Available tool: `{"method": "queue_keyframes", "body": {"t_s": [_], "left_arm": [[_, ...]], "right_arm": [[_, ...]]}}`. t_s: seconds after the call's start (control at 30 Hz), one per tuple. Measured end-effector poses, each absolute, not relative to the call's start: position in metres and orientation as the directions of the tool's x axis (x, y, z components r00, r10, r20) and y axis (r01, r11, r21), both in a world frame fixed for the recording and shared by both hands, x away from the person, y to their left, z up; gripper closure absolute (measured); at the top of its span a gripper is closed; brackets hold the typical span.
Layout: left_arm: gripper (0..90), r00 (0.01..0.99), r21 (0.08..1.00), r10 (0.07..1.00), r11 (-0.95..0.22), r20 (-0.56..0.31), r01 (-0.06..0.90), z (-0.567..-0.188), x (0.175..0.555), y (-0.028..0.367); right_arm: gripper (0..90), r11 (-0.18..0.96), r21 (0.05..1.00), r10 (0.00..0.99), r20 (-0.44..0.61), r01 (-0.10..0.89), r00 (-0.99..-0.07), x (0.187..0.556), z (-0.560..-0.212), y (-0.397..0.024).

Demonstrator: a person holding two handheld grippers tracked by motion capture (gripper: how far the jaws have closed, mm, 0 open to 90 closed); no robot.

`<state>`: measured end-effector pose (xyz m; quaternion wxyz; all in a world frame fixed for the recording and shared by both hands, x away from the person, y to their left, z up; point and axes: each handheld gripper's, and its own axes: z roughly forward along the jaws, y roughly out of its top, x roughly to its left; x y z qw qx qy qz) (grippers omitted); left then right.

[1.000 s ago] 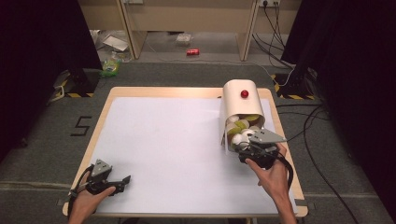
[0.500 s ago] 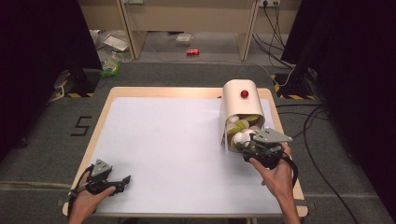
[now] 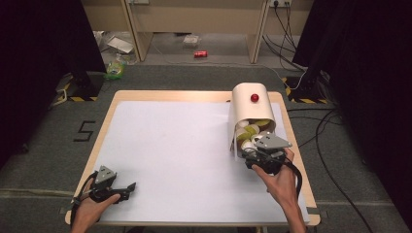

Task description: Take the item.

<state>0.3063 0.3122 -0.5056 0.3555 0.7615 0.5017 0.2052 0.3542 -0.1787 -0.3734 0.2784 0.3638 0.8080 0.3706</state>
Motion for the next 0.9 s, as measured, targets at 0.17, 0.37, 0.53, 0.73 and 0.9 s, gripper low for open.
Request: {"method": "queue_keyframes", "body": {"t_s": [0.17, 0.37, 0.53, 0.73, 0.9], "left_arm": [[12.4, 0.412, 0.747, 0.91, -0.244, -0.044, 0.618, -0.506, 0.306, 0.312], [12.4, 0.412, 0.748, 0.91, -0.243, -0.045, 0.618, -0.506, 0.306, 0.312], [12.4, 0.412, 0.747, 0.91, -0.243, -0.045, 0.618, -0.506, 0.306, 0.312], [12.4, 0.412, 0.747, 0.91, -0.243, -0.045, 0.618, -0.506, 0.306, 0.312], [12.5, 0.412, 0.748, 0.91, -0.243, -0.045, 0.618, -0.506, 0.306, 0.312]], "right_arm": [[39.9, 0.47, 0.8, 0.795, -0.199, 0.373, -0.573, 0.353, -0.373, -0.177], [39.9, 0.461, 0.813, 0.801, -0.209, 0.355, -0.561, 0.349, -0.368, -0.18], [39.9, 0.436, 0.834, 0.808, -0.196, 0.339, -0.556, 0.345, -0.361, -0.184], [39.9, 0.415, 0.849, 0.814, -0.187, 0.326, -0.55, 0.339, -0.352, -0.19], [39.9, 0.395, 0.859, 0.822, -0.172, 0.326, -0.543, 0.334, -0.347, -0.198]]}}
